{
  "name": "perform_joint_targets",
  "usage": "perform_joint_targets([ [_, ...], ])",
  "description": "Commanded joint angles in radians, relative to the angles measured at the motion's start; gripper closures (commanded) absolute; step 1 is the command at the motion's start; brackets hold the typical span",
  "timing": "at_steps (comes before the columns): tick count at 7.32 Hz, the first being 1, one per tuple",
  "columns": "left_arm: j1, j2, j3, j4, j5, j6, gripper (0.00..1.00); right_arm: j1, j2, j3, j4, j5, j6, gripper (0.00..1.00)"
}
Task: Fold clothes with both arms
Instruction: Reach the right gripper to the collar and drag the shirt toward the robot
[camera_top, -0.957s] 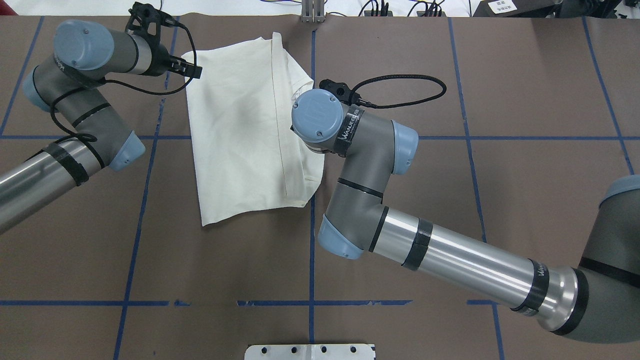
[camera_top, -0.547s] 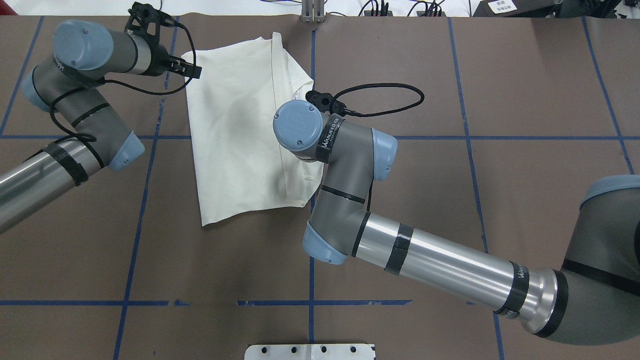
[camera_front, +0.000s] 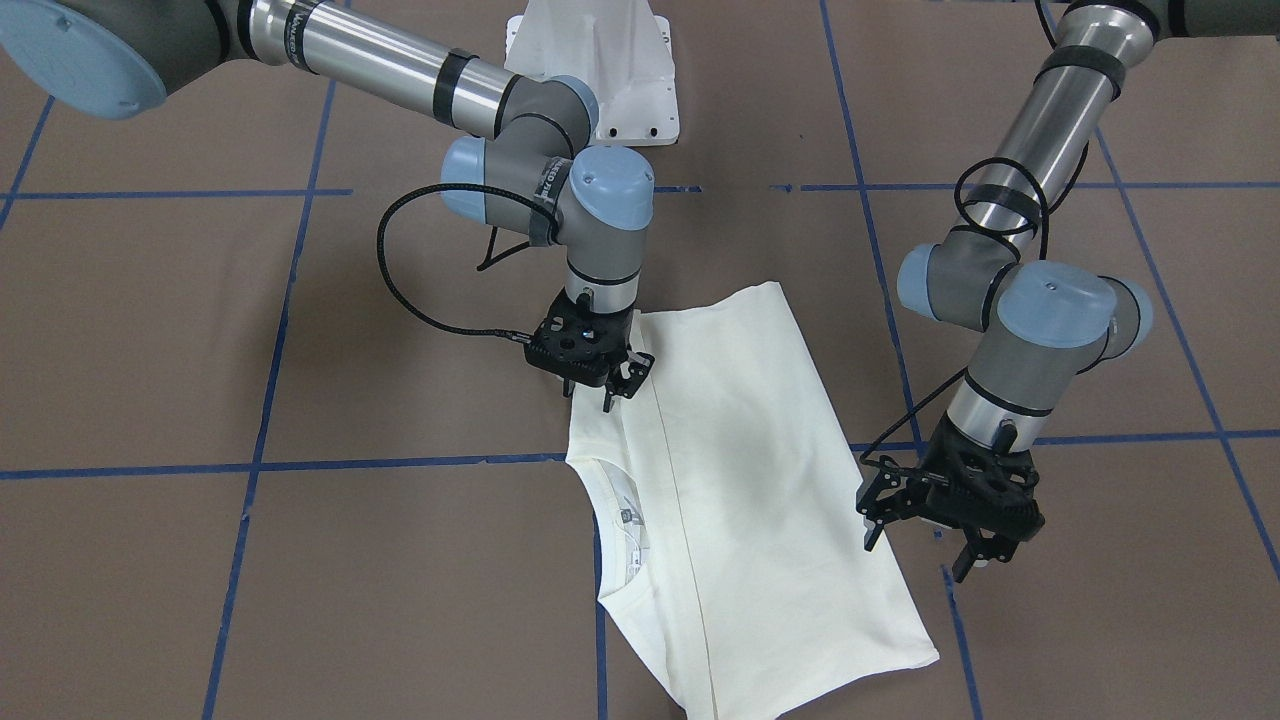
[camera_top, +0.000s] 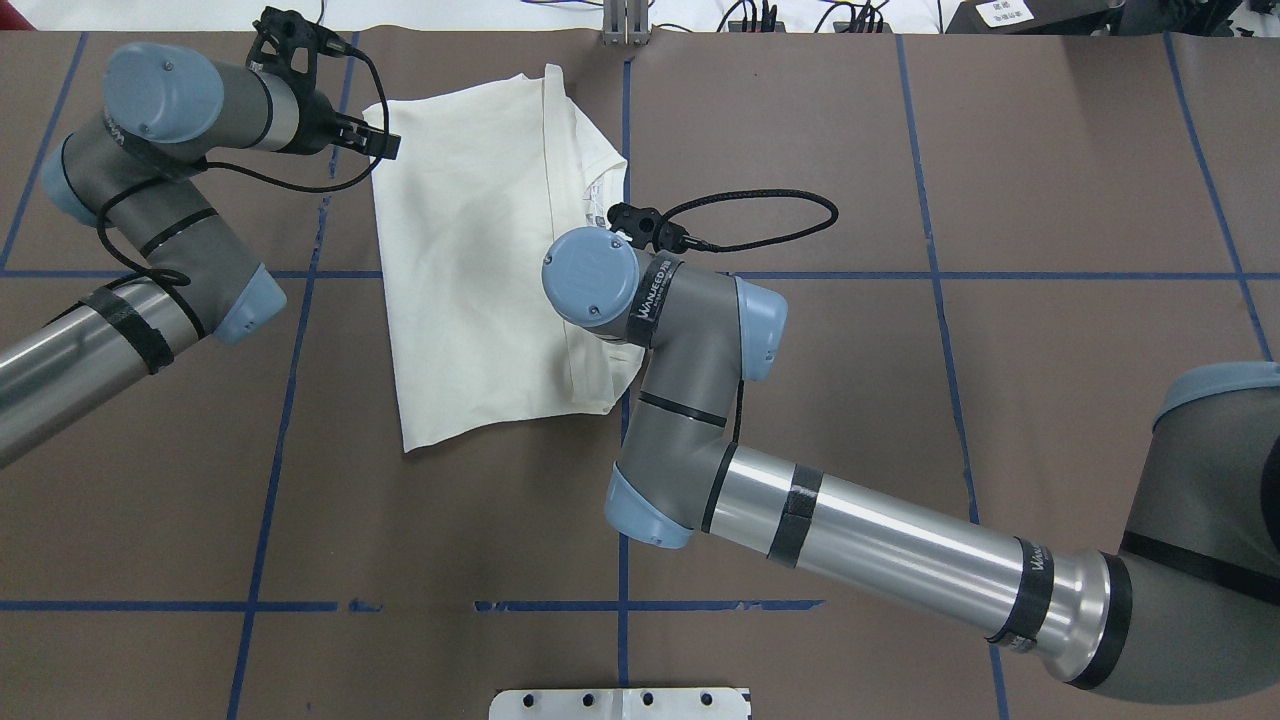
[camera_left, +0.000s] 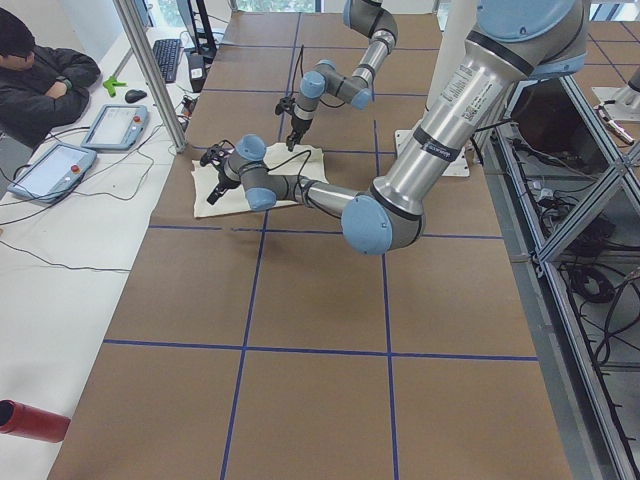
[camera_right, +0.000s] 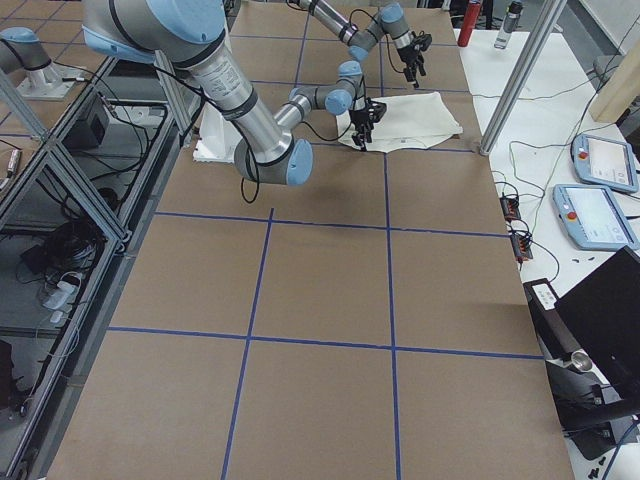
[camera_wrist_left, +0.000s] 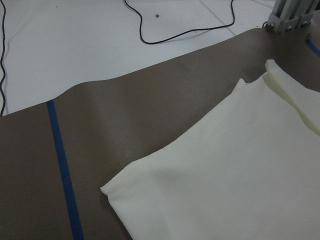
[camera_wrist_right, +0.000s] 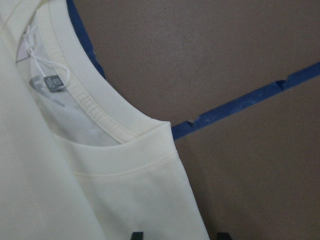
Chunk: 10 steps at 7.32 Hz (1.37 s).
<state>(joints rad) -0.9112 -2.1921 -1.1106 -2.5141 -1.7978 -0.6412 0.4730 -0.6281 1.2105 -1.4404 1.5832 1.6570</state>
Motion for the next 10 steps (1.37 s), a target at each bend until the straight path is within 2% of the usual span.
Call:
perform_joint_targets([
  [1,0.000,0.000,0.000,0.000,0.000,0.000,0.00,-0.002,0.002,0.003,0.000,-0.002,0.000,1.00],
  [4,0.002,0.000,-0.002,-0.002,0.000,-0.002,0.00,0.003,-0.007,0.027,-0.002,0.000,-0.025,1.00],
  [5,0.002,0.000,-0.008,-0.002,0.000,-0.003,0.00,0.003,-0.081,0.120,-0.003,0.000,-0.023,1.00],
  [6,0.002,0.000,-0.008,0.000,0.000,-0.003,0.00,0.001,-0.208,0.284,-0.011,-0.003,-0.022,1.00],
  [7,0.002,0.000,-0.011,0.000,0.000,-0.003,0.00,-0.064,-0.339,0.432,-0.011,-0.044,-0.019,1.00],
  [8,0.003,0.000,-0.015,0.001,0.000,-0.006,0.00,-0.101,-0.404,0.534,-0.012,-0.087,-0.019,1.00],
  [10,0.008,-0.001,-0.020,0.001,0.000,-0.011,0.00,-0.169,-0.468,0.609,-0.017,-0.150,-0.006,1.00],
])
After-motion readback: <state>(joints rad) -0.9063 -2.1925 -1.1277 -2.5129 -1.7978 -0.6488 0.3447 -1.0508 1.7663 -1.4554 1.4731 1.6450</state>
